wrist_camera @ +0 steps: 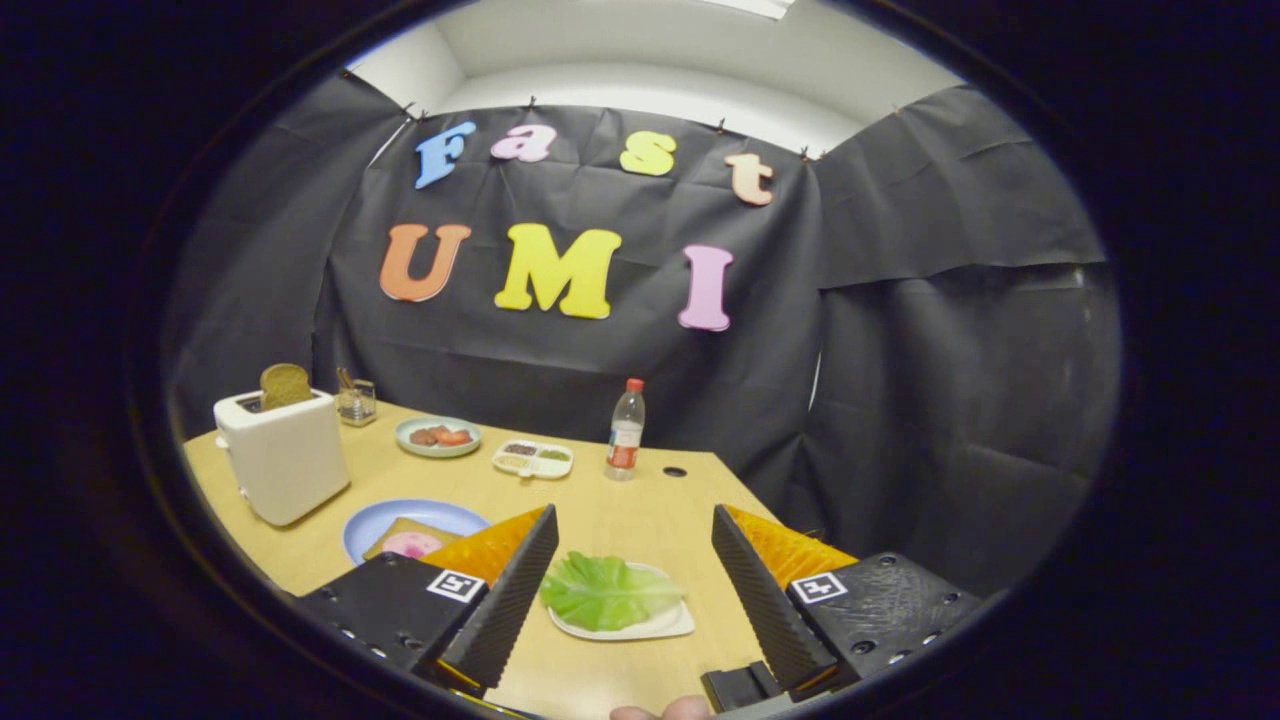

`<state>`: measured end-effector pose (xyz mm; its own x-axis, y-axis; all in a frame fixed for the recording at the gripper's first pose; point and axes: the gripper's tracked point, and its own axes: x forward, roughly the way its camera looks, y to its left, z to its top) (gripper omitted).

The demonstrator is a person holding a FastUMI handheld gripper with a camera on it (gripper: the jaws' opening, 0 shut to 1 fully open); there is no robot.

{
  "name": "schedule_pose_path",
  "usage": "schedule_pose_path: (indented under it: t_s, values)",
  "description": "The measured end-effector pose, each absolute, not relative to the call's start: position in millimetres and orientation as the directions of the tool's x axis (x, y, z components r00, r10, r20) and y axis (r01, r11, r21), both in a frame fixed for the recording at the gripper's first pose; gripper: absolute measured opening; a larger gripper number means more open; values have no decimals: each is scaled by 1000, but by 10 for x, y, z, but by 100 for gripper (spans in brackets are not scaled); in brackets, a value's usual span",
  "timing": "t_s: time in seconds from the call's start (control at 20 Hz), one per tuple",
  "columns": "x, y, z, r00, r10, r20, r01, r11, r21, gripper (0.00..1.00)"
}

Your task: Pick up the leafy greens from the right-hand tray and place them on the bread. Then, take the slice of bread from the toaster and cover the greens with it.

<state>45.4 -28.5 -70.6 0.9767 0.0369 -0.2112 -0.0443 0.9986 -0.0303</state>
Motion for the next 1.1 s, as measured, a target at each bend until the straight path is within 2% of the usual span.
schedule_pose_path:
  t_s: [0.2,0.65,0.85,1.1]
  values:
    - [801,-128,-1193,934,97,-343,-106,994,-9,95]
    - [1382,-109,-2153,829,71,-555,-101,995,-23,96]
    - [1393,-145,-2430,781,77,-619,-91,996,10,96]
    - [1363,-121,-2486,753,133,-645,-88,991,101,96]
